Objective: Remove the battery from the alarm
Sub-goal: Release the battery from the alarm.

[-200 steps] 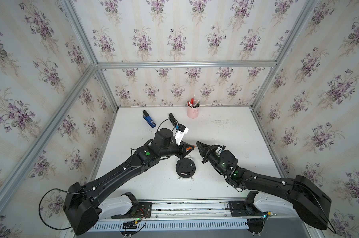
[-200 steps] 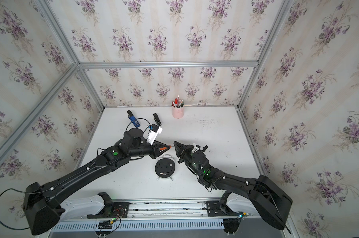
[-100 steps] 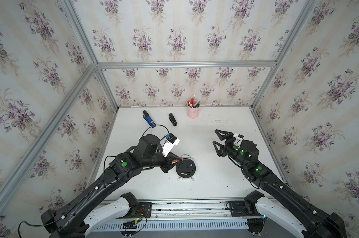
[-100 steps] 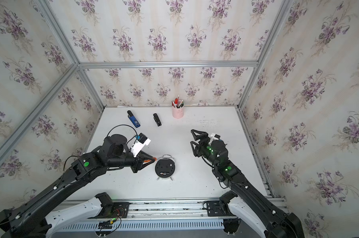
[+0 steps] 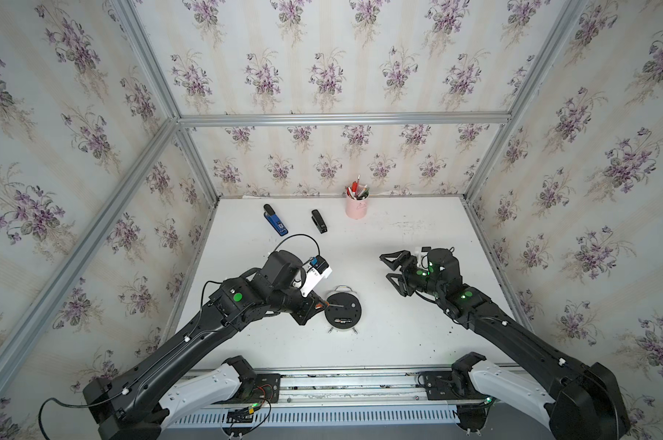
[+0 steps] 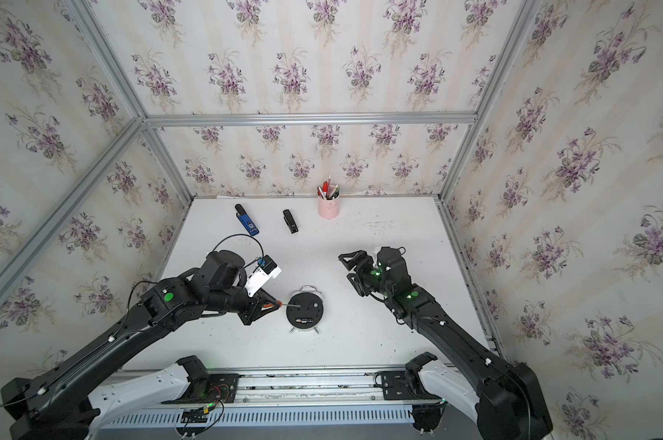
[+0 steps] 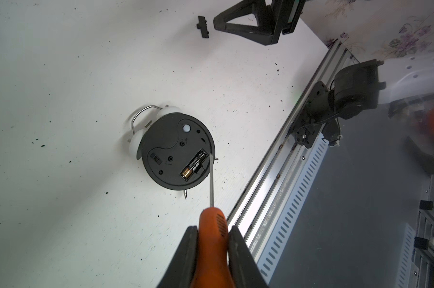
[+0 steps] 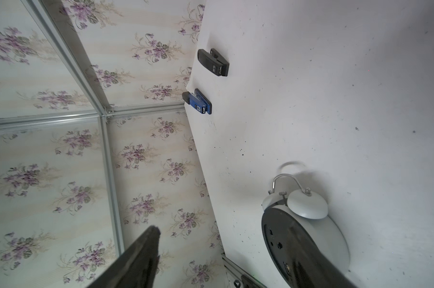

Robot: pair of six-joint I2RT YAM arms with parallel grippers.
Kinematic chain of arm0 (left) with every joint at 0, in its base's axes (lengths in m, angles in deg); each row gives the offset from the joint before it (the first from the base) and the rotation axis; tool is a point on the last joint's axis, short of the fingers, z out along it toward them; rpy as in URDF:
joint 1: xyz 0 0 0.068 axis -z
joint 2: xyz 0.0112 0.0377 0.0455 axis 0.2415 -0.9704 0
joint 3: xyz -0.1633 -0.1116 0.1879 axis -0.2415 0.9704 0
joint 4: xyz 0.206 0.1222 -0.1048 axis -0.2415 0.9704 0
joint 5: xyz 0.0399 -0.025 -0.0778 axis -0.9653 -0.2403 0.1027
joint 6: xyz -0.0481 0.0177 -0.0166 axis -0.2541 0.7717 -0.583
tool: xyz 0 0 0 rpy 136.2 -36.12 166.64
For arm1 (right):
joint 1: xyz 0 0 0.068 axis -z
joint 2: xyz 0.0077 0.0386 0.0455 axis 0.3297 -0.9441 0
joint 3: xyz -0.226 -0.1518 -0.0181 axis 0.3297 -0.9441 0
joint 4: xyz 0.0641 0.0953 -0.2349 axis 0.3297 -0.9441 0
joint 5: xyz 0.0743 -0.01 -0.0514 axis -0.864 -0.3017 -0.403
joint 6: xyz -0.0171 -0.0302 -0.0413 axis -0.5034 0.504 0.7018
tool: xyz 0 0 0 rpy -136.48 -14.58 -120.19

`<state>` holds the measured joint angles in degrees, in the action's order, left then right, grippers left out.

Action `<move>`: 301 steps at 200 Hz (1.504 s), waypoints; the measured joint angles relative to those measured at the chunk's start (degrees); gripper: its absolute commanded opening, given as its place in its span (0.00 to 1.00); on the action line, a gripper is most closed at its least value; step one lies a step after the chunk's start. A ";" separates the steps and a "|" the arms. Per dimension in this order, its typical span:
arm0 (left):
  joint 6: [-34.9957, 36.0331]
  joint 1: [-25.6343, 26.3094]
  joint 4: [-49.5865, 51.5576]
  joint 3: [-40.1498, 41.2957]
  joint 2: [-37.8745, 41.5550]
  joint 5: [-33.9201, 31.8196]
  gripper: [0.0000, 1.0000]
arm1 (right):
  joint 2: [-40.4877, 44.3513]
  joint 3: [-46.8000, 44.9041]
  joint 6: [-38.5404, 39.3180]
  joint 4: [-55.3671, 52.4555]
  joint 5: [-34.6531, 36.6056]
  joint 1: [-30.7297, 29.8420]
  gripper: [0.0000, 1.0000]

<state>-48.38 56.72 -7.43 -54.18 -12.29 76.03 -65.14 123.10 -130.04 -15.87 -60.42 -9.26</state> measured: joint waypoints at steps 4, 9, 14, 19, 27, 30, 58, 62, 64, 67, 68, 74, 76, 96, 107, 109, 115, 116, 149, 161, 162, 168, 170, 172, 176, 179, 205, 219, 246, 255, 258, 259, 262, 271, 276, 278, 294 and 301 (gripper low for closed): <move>0.20 0.04 0.48 -0.24 -0.44 -0.35 0.00 | -0.76 0.63 0.87 -0.68 -0.17 -0.26 0.79; 0.39 0.09 0.92 -0.46 -0.90 -0.83 0.00 | -1.90 1.42 2.23 -1.53 -0.46 -0.76 0.79; 0.70 0.28 1.46 -0.70 -1.46 -1.36 0.00 | -3.02 2.10 3.54 -2.32 -0.70 -1.57 0.79; 1.07 0.57 2.03 -1.01 -2.08 -2.10 0.00 | -4.02 2.54 4.76 -3.08 -0.74 -2.60 0.78; 1.70 1.09 2.89 -1.44 -3.02 -2.86 0.00 | -5.57 2.86 6.51 -4.00 -1.20 -4.42 0.77; 2.03 1.31 3.23 -1.62 -3.43 -3.13 0.00 | -5.95 2.86 7.02 -4.24 -1.31 -4.94 0.77; 4.83 2.71 6.36 -3.43 -6.95 -5.84 0.00 | -8.94 1.90 10.36 -6.05 -1.84 -7.58 0.75; 5.27 2.84 6.67 -3.61 -7.28 -6.14 0.00 | -9.40 1.95 10.69 -6.21 -1.81 -7.89 0.75; 5.60 2.95 6.86 -3.74 -7.52 -6.34 0.00 | -9.57 1.97 10.84 -6.27 -1.79 -7.98 0.75; 5.90 3.06 7.13 -3.87 -7.80 -6.49 0.00 | -9.99 2.10 11.21 -6.40 -1.84 -8.26 0.75; 5.99 3.08 7.21 -3.91 -7.89 -6.51 0.00 | -10.10 2.14 11.34 -6.47 -1.84 -8.33 0.75; 6.69 3.32 7.78 -4.17 -8.61 -6.54 0.00 | -10.84 2.56 12.15 -6.80 -1.86 -8.85 0.75; 7.10 3.45 8.02 -4.28 -8.94 -6.56 0.00 | -11.06 2.73 12.33 -6.99 -1.86 -9.03 0.75; 9.18 4.31 8.98 -4.87 -11.58 -7.28 0.00 | -13.79 4.81 14.82 -8.20 -1.84 -10.54 0.74; 10.12 4.57 9.44 -5.46 -13.07 -7.76 0.00 | -15.26 5.79 16.00 -8.48 -1.81 -11.13 0.72; 10.25 4.59 9.60 -5.66 -13.42 -7.87 0.00 | -15.43 5.92 16.20 -8.57 -1.79 -11.21 0.72; 10.60 4.72 9.84 -5.99 -14.23 -8.13 0.00 | -16.06 6.27 16.70 -8.72 -1.75 -11.41 0.71; 10.64 4.76 9.86 -6.03 -14.34 -8.17 0.00 | -16.13 6.32 16.76 -8.74 -1.73 -11.45 0.71; 11.80 5.20 10.43 -6.23 -16.57 -9.07 0.00 | -19.34 8.92 19.74 -11.80 -0.96 -13.73 0.69; 12.13 5.25 10.38 -6.23 -17.00 -9.07 0.00 | -20.28 9.70 20.96 -13.03 -0.46 -14.56 0.69; 12.13 5.25 10.38 -6.23 -17.03 -9.07 0.00 | -20.33 9.75 21.03 -13.09 -0.44 -14.62 0.69; 12.15 5.25 10.32 -6.16 -17.18 -9.07 0.00 | -20.79 10.10 21.46 -13.64 -0.26 -15.04 0.69; 12.15 5.27 10.29 -6.12 -17.25 -9.07 0.00 | -21.00 10.25 21.75 -13.88 -0.24 -15.19 0.69; 12.15 5.29 10.27 -6.10 -17.33 -9.07 0.00 | -21.11 10.34 21.92 -13.99 -0.22 -15.28 0.69; 12.17 5.29 10.25 -6.01 -17.46 -9.07 0.00 | -21.49 10.56 22.38 -14.25 -0.15 -15.50 0.68; 12.20 5.29 10.21 -5.97 -17.59 -9.07 0.00 | -21.73 10.69 22.56 -14.38 -0.09 -15.63 0.68; 12.28 5.33 9.84 -5.81 -18.18 -9.25 0.00 | -23.82 12.13 24.70 -16.94 1.46 -16.87 0.67; 12.31 5.42 9.40 -5.81 -18.75 -9.31 0.00 | -24.26 12.41 25.59 -18.21 1.88 -17.16 0.67; 12.35 5.57 8.20 -5.81 -19.56 -9.66 0.00 | -24.55 13.38 27.50 -20.57 3.32 -17.57 0.67; 12.37 5.55 7.80 -5.81 -19.78 -9.66 0.00 | -24.55 13.49 28.24 -21.18 3.50 -17.66 0.67; 12.37 5.55 7.67 -5.81 -19.89 -9.66 0.00 | -24.55 13.49 28.39 -21.33 3.58 -17.68 0.67; 12.37 5.55 7.65 -5.81 -19.93 -9.66 0.00 | -24.55 13.49 28.41 -21.38 3.58 -17.68 0.67; 12.37 5.57 7.56 -5.79 -20.11 -9.66 0.00 | -24.55 13.49 28.41 -21.51 3.61 -17.73 0.67; 12.46 5.57 7.30 -5.68 -20.50 -9.66 0.00 | -24.55 13.49 28.76 -21.92 3.89 -17.88 0.66; 12.55 5.60 7.19 -5.55 -20.70 -9.68 0.00 | -24.55 13.49 28.87 -22.08 4.20 -18.01 0.65; 12.55 5.60 7.17 -5.49 -20.76 -9.68 0.00 | -24.55 13.49 28.89 -22.16 4.26 -18.03 0.65; 12.55 5.62 6.88 -5.22 -20.94 -9.66 0.00 | -24.55 13.49 29.68 -23.08 4.61 -18.53 0.64; 12.55 5.62 6.75 -5.16 -20.94 -9.68 0.00 | -24.55 13.42 29.70 -23.28 4.63 -18.75 0.62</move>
<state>-35.84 62.34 -0.68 -59.34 -33.23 66.35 -89.69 136.52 -100.33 -39.14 -55.78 -28.01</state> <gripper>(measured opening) 0.235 0.638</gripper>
